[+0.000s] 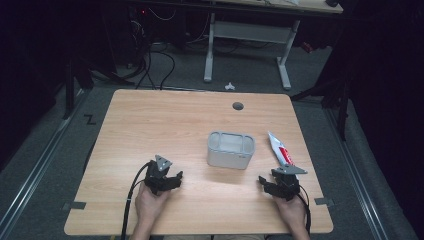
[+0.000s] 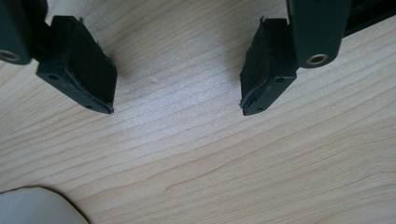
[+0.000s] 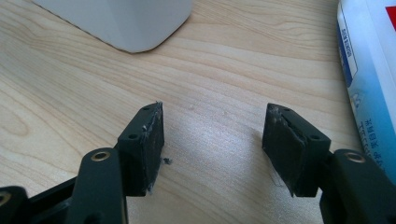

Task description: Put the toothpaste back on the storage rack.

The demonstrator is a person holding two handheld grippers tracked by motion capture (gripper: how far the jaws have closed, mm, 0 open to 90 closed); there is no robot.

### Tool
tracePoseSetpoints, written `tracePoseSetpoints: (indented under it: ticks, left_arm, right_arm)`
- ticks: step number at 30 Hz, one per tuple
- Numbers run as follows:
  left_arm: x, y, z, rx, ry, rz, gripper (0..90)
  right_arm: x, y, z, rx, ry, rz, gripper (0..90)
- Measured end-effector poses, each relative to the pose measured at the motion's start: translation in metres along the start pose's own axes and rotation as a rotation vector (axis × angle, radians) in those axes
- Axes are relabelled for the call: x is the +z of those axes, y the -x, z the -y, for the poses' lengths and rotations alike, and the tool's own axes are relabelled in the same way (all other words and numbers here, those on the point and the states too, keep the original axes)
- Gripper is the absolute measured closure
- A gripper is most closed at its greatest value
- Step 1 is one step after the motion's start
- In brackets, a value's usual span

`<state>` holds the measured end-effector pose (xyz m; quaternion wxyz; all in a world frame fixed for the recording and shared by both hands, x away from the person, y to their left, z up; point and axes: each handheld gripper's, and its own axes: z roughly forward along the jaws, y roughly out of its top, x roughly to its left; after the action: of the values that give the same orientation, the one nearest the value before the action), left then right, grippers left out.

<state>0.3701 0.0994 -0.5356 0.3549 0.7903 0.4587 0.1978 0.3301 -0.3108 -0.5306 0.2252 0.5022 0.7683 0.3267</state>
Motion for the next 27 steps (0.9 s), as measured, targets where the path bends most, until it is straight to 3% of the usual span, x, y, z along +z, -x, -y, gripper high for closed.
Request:
tracePoseSetpoints:
  ticks: [27]
  left_arm:
    - [-0.0009,-0.0007,0.0009,-0.011,0.002,-0.006,28.2]
  right_arm:
    - [-0.0004,-0.0017,0.0001,0.014,-0.002,0.011,38.6]
